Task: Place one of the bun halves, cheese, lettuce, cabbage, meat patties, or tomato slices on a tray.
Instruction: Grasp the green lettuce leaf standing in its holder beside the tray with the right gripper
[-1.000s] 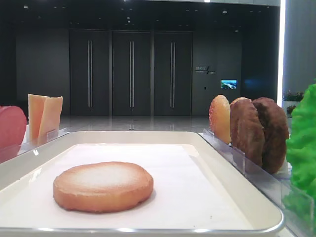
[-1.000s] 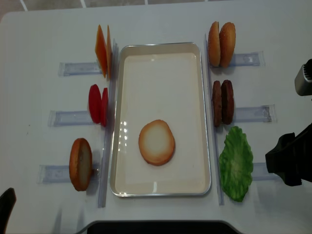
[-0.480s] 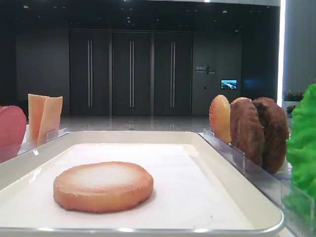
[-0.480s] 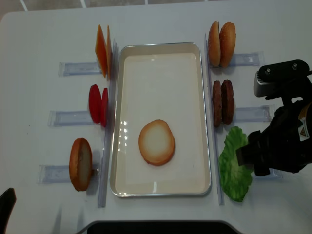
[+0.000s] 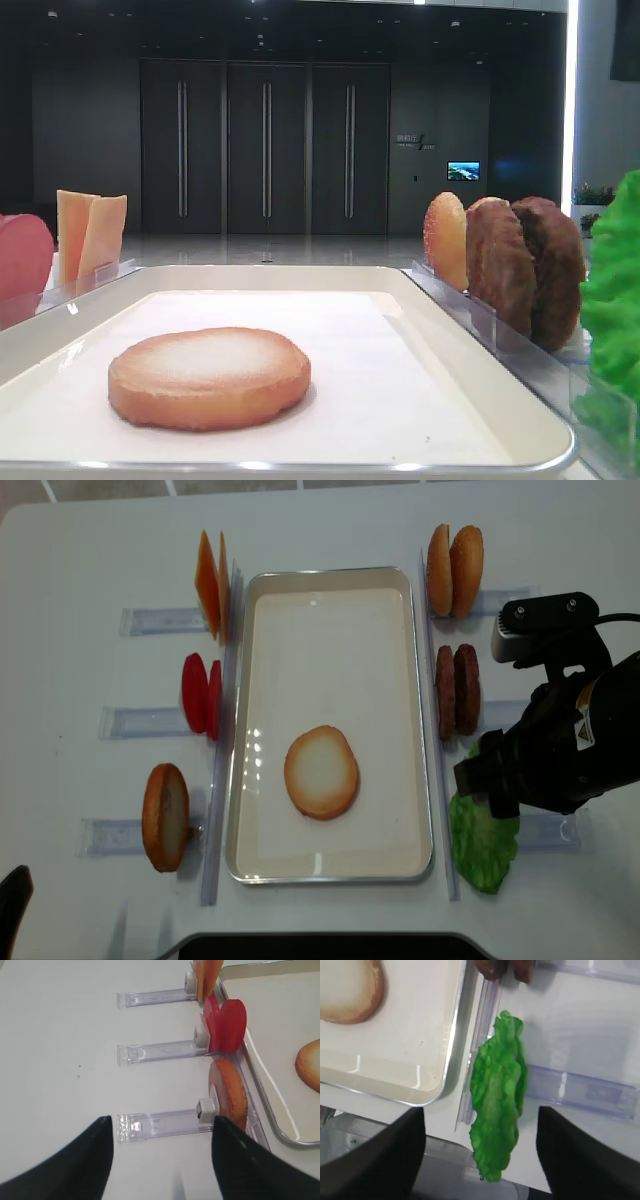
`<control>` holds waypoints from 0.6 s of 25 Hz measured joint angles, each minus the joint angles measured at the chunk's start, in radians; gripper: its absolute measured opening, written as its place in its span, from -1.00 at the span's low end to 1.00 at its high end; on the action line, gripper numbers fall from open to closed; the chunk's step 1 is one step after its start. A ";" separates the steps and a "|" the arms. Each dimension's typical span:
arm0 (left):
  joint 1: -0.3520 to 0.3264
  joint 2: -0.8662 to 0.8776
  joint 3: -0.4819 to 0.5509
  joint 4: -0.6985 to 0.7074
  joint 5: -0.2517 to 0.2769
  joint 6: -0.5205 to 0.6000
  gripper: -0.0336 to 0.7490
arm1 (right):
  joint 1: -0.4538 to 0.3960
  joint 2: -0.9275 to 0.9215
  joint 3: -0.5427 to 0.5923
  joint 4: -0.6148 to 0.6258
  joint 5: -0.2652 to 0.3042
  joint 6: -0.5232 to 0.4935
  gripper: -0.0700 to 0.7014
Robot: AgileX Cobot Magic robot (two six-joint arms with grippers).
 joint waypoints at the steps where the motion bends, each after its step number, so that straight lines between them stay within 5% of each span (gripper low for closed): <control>1: 0.000 0.000 0.000 0.000 0.000 0.000 0.29 | 0.000 0.000 0.000 0.008 -0.004 -0.006 0.36; 15: 0.000 0.000 0.000 0.000 0.000 0.000 0.29 | 0.000 0.037 0.000 0.039 0.000 -0.044 0.36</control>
